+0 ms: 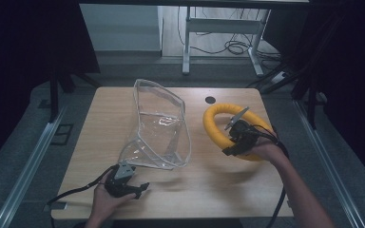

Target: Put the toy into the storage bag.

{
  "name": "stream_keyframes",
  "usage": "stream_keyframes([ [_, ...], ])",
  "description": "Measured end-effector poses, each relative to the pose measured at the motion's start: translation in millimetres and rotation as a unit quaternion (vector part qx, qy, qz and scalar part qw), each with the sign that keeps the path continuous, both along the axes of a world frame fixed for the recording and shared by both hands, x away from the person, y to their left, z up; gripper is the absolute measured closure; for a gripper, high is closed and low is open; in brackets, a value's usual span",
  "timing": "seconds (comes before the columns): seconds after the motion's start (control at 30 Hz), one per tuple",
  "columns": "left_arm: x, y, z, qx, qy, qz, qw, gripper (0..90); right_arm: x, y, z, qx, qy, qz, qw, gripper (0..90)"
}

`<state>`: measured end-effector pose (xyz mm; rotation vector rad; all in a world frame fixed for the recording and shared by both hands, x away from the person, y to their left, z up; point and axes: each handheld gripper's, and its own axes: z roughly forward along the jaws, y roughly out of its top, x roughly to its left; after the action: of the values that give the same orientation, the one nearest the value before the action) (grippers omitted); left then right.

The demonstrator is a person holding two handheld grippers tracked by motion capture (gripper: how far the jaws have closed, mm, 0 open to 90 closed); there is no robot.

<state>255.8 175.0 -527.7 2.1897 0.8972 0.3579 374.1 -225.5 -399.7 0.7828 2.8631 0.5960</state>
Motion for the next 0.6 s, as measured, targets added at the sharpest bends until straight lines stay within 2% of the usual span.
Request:
stream_keyframes([
  [0.27,0.3,-0.4,-0.6,-0.001,0.001,-0.001,1.0,19.1,0.9,-1.2,12.8,0.033,-0.015,-0.01,0.9993,52.0],
  [0.3,0.2,-0.3,-0.4,-0.001,0.001,0.0,1.0,19.0,1.1,-0.8,16.0,0.045,-0.016,-0.01,0.9988,52.0],
  [0.6,0.5,-0.3,-0.5,0.0,0.001,-0.002,1.0,19.1,0.8,3.1,30.2,0.076,-0.031,-0.01,0.9966,52.0],
])
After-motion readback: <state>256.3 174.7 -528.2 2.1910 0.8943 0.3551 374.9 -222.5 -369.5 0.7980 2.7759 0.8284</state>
